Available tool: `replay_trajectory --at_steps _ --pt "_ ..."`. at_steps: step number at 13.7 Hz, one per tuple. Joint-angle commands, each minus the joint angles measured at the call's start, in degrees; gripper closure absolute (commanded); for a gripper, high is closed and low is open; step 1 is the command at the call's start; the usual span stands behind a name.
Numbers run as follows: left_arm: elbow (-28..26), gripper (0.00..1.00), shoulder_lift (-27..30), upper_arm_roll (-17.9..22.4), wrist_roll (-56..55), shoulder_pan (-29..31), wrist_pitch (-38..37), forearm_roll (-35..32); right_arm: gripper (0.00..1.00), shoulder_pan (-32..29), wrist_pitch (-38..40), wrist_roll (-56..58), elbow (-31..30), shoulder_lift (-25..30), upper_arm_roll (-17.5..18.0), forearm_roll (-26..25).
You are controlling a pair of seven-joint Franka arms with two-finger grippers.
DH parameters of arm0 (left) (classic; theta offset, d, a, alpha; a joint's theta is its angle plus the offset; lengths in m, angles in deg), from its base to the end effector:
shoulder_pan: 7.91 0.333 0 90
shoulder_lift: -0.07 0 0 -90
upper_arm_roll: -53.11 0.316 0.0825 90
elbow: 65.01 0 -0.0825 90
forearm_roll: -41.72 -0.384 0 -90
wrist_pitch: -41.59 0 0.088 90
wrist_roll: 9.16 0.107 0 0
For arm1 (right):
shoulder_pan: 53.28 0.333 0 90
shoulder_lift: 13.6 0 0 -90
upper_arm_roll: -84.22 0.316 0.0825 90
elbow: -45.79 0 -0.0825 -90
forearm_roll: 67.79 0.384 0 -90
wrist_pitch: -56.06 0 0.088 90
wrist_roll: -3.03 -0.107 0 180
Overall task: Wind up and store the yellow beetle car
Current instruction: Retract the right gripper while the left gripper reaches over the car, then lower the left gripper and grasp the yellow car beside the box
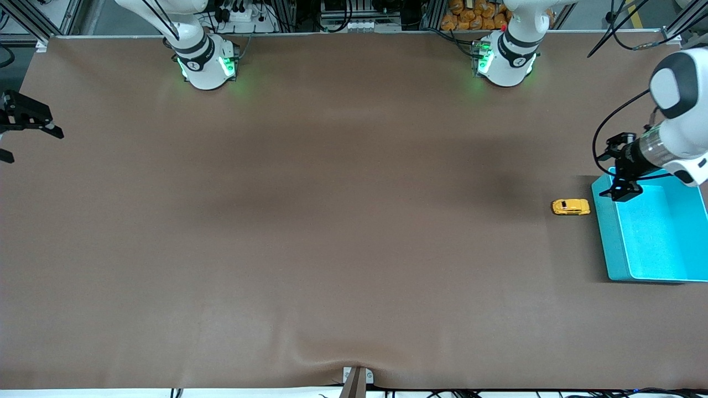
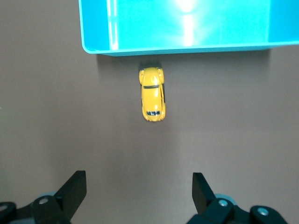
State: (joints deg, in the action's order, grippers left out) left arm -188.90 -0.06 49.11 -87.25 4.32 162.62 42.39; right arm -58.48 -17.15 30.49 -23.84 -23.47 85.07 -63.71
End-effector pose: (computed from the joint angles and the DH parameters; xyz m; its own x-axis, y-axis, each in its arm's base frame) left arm 0.5246 0.0753 0.3909 0.0574 0.9981 -0.0204 0.9971 -0.0583 -0.0490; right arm 0.5726 -0.0354 0.6656 0.9097 0.4103 -0.0631 0.4019 -0.9085 -0.1145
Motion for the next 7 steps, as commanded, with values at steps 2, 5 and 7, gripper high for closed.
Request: replay_trajectory --at_steps 2,5,7 --pt "-7.0 0.00 0.1 -0.4 -1.1 0.8 8.8 0.7 0.00 0.0 1.0 -13.1 -0.1 0.5 -0.4 -0.6" --pt "-7.7 0.00 -6.3 -0.3 -0.2 0.9 12.6 -1.2 0.00 0.1 1.0 -17.4 -0.7 1.3 -0.4 -1.3" --pt "-7.8 0.00 -10.0 -0.1 -0.2 1.1 17.1 -1.9 0.00 0.1 0.4 -20.0 -1.7 1.8 -0.4 -1.3"
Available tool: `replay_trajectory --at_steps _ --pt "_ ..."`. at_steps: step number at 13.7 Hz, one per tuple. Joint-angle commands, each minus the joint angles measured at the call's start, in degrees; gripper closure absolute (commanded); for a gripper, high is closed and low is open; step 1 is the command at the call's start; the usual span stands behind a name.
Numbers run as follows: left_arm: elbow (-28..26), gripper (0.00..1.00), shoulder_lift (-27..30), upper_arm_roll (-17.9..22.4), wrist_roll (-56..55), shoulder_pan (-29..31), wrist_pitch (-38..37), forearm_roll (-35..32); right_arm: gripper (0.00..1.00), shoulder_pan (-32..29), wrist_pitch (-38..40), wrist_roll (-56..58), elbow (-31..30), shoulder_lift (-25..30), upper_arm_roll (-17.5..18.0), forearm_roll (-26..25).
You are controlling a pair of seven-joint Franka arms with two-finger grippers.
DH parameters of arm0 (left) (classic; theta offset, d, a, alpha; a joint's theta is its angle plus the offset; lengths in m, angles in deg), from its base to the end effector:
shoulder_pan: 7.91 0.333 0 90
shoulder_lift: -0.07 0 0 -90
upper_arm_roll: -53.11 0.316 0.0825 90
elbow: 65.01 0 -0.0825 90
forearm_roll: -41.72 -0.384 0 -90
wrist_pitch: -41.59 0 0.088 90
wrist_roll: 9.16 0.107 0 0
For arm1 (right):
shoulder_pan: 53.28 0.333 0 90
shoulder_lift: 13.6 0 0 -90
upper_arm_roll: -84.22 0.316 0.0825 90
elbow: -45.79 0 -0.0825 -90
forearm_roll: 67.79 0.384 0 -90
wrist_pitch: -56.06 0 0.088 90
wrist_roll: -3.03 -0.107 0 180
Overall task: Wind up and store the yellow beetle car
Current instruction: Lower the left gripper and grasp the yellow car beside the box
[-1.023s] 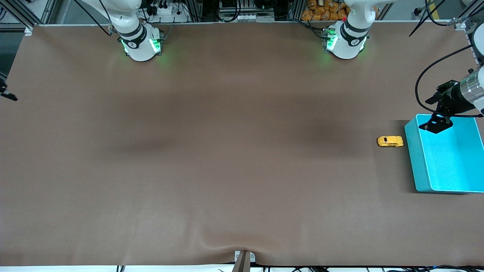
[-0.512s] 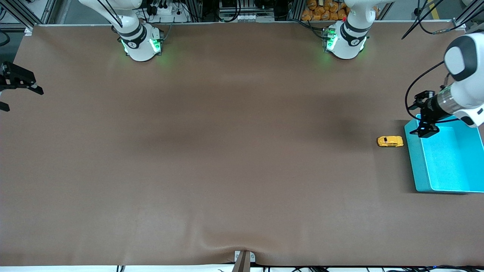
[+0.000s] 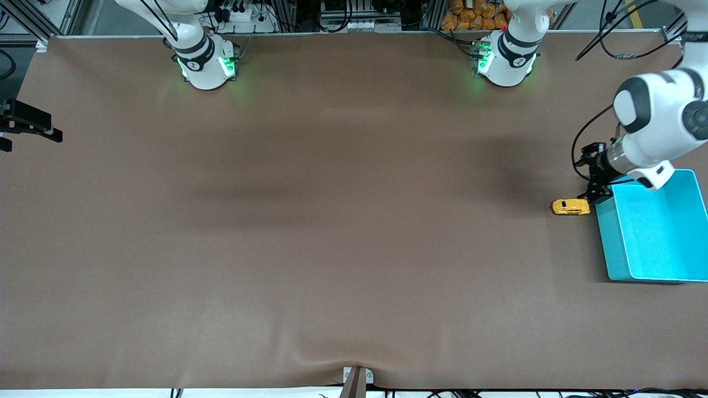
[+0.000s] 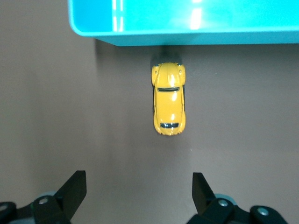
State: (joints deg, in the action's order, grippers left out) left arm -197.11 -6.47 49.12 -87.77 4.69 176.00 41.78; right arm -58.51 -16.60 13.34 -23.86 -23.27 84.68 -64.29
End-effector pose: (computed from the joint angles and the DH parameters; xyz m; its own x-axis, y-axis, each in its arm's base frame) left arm 0.5077 0.0768 0.2908 0.0468 0.9986 -0.0230 0.9964 -0.0483 -0.0703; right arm 0.5700 -0.0402 0.6667 0.9881 0.1148 -0.1026 0.1067 -0.9910 -0.0810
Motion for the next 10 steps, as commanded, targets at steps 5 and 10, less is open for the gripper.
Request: replay_trajectory --at_steps 5,10 --pt "0.7 0.00 -10.1 -0.2 0.3 4.3 13.7 -4.0 0.00 0.0 -6.0 -3.6 -11.2 6.3 -0.1 -2.0" --pt "0.7 0.00 -13.8 -0.2 0.3 4.8 18.3 -4.0 0.00 -0.3 -14.3 -4.3 -23.6 13.6 -0.1 -2.0"
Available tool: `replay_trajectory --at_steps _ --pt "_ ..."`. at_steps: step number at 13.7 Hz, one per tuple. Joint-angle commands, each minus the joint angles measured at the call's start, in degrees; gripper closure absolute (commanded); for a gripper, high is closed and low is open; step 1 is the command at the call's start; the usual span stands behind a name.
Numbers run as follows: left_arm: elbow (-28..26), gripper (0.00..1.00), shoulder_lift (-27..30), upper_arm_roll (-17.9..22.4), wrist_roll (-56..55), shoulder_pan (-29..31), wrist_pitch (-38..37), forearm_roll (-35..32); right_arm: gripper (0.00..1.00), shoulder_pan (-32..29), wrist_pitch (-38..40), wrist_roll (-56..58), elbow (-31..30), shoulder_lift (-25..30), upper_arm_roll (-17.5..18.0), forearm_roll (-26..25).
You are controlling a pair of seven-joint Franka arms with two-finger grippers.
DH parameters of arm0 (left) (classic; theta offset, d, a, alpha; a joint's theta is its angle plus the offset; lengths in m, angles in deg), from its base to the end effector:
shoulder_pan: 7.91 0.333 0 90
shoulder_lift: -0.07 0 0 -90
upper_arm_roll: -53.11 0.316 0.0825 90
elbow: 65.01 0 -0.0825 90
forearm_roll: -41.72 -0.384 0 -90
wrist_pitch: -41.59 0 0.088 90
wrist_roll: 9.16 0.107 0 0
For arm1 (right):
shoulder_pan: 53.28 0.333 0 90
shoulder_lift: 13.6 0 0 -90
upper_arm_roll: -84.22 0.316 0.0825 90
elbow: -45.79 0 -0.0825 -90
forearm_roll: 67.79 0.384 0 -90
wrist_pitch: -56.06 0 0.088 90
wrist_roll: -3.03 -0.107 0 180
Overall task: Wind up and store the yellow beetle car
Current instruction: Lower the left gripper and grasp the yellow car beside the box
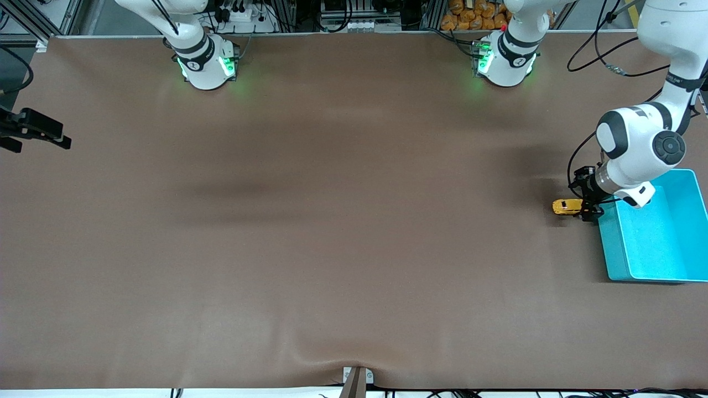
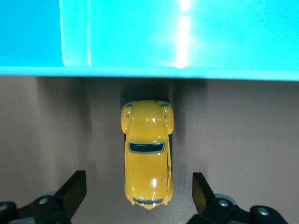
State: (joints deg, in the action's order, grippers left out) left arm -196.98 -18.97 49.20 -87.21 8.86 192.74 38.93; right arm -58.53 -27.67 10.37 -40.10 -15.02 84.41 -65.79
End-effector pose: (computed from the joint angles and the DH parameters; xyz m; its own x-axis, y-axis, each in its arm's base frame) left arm 0.5149 0.1153 0.2025 0.0230 0.9997 0.0021 0.9997 -0.0230 0.0032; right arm 0.5494 -0.0446 0.6351 0.9974 0.0437 -0.0574 0.0412 -0.9982 -0.0426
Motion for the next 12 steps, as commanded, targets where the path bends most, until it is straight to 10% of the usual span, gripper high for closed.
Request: replay_trajectory --at_steps 1,4,7,12 --pt "0.6 0.00 -2.2 -0.3 -0.3 0.6 2.7 -1.2 0.00 -0.3 -4.4 -1.5 -9.2 6.5 0.2 -0.5" --pt "0.6 0.00 -4.8 -0.3 -0.7 1.2 6.9 -1.2 0.00 -0.9 -6.5 -1.5 -12.3 8.2 0.1 -0.2" --pt "0.6 1.00 -5.1 -0.3 -1.8 1.2 8.3 -1.2 0.00 -0.6 -6.0 -3.8 -11.4 8.1 0.3 0.1" --pt "0.4 1.00 -1.0 -0.6 -2.0 0.8 5.4 -1.2 0.00 1.6 -3.1 -5.6 -7.9 7.7 1.0 -0.2"
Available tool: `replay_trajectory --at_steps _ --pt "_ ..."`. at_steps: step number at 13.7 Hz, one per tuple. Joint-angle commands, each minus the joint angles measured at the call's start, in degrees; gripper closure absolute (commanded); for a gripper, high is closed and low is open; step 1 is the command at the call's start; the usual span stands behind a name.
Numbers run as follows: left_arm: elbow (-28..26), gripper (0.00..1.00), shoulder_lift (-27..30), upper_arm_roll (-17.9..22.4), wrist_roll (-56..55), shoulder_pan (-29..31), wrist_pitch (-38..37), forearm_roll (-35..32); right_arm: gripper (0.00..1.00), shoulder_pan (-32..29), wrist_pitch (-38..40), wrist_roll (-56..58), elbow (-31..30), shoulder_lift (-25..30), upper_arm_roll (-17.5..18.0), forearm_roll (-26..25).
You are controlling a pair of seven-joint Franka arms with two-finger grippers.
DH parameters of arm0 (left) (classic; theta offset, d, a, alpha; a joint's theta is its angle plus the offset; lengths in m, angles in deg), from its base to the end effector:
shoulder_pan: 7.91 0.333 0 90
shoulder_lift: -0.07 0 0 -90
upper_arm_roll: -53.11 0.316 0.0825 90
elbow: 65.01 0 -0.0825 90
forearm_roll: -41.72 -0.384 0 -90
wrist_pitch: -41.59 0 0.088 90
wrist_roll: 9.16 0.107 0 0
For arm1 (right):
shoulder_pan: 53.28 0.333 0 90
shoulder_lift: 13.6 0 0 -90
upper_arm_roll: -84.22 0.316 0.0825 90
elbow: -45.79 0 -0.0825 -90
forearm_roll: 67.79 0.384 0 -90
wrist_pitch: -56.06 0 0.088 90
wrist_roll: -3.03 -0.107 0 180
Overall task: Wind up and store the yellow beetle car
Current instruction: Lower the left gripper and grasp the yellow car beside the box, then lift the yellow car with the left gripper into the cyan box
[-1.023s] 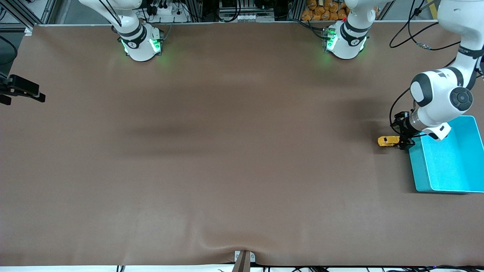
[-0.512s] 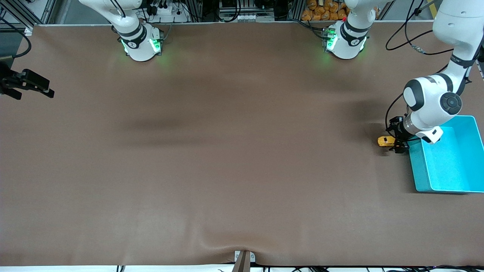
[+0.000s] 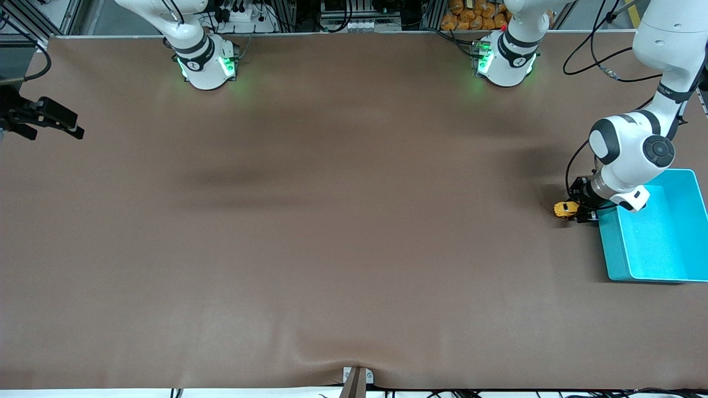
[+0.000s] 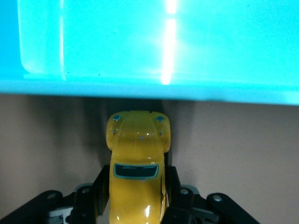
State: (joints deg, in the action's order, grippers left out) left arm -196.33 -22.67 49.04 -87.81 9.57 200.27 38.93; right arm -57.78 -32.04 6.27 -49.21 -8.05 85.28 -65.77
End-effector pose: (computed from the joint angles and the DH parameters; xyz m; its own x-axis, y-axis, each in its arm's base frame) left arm 0.5230 0.1214 0.1843 0.0016 0.9999 0.0102 0.9966 -0.0025 0.0818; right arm 0.5195 -0.0269 0.6327 0.9998 -0.0025 -0.0216 -0.0032 -0.9994 -0.0347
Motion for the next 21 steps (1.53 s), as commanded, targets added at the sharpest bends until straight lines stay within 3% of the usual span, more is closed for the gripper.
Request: replay_trajectory --at_steps 1,5,10,16,21 --pt "0.2 1.00 4.5 -0.7 -1.4 -0.2 -5.6 -1.2 0.00 1.0 1.4 -1.0 2.4 0.7 0.1 -0.4" --pt "4.2 1.00 12.1 -4.4 -1.7 -0.1 -20.8 -1.2 0.00 0.9 1.9 -1.6 6.6 -1.0 -0.1 -0.3" --pt "14.8 1.00 13.2 -5.3 8.7 0.4 -35.3 -1.3 0.00 1.0 3.0 -2.7 6.6 -0.9 0.0 -0.6" --pt "20.7 1.00 12.3 -4.5 30.7 1.2 -36.3 -2.1 0.00 0.6 3.0 -4.8 6.6 -1.0 -0.1 -0.6" --pt "24.3 1.00 9.5 -4.6 52.2 7.1 -36.3 -3.1 0.00 0.6 3.0 -6.5 6.7 -1.0 -0.1 -0.6"
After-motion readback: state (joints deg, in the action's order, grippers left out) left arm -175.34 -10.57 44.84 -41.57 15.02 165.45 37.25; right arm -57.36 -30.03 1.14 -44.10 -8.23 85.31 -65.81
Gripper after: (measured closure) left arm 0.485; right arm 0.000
